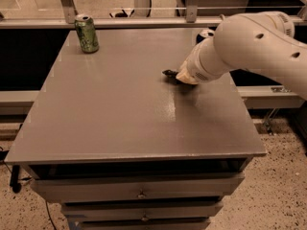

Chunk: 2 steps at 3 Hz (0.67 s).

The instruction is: Move rxbar chocolate near pepsi can

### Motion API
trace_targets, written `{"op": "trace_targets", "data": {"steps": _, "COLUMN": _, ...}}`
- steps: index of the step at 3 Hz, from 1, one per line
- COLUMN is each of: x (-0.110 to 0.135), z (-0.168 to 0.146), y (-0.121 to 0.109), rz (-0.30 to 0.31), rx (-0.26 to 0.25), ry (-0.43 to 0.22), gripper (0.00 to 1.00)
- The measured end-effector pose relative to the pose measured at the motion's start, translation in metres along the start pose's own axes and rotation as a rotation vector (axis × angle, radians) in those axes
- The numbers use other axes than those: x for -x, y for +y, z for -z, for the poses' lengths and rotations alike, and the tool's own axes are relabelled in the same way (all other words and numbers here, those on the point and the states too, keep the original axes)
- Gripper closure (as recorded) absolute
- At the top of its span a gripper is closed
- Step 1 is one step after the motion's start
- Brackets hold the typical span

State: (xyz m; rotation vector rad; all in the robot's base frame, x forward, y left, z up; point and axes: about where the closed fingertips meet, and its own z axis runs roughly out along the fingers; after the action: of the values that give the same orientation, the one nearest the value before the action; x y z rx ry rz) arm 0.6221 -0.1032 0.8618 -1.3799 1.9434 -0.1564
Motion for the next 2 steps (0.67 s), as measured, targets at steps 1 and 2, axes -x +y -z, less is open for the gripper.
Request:
{"op": "trace_targets", "data": {"steps": 1, "x": -0.014, "z": 0.0026, "y": 0.0032, "rz": -0.014, "rx": -0.003, "ry": 0.022, "gripper": 0.36}}
{"op": "trace_targets", "data": {"steps": 2, "x": -0.0233, "z": 0.0033, "y": 0.0062, "rz": -0.023, "rx": -0.005, "ry": 0.037, "gripper": 0.13}}
